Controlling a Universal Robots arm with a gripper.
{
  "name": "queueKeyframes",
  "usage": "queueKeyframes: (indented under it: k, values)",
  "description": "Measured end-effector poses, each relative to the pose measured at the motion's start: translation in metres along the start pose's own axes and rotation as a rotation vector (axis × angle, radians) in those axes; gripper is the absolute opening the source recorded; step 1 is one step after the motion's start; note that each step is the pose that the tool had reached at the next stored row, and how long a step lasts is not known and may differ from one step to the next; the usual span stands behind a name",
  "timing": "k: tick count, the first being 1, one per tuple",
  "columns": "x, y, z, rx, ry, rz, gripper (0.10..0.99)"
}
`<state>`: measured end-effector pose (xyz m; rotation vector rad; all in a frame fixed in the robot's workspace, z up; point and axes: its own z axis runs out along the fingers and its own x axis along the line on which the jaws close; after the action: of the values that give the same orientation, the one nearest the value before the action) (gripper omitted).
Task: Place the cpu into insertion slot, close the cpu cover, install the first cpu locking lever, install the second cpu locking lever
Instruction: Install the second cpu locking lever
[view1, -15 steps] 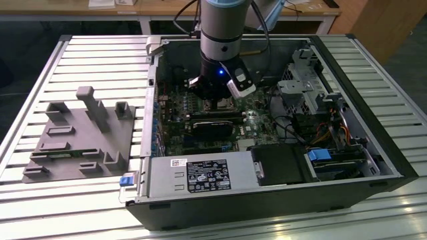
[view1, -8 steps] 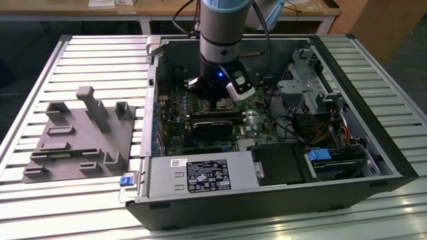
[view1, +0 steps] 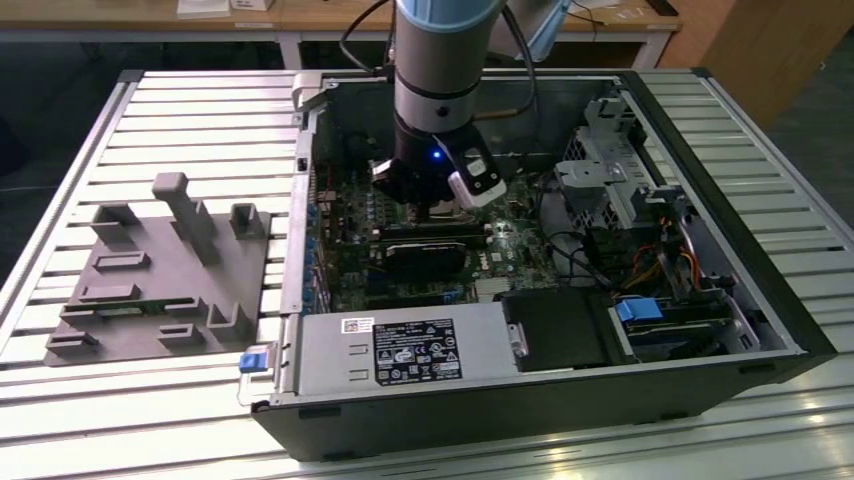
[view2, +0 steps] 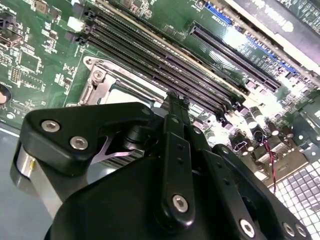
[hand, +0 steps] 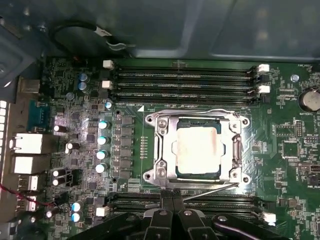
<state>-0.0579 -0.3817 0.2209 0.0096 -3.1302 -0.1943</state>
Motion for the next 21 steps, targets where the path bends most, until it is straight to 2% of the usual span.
queueKeyframes:
  k: [13, 14, 19, 21]
  values:
    - [0.0028, -0.0015, 0.011, -0.002, 0.0003, 0.0, 0.106]
    - [0.0029, -0.0017, 0.0111, -0.004, 0.0003, 0.0, 0.106]
    - [0.0033, -0.0038, 0.0117, -0.031, -0.0001, 0.0, 0.106]
    - [0.0041, -0.0056, 0.0115, -0.037, 0.0, 0.0, 0.106]
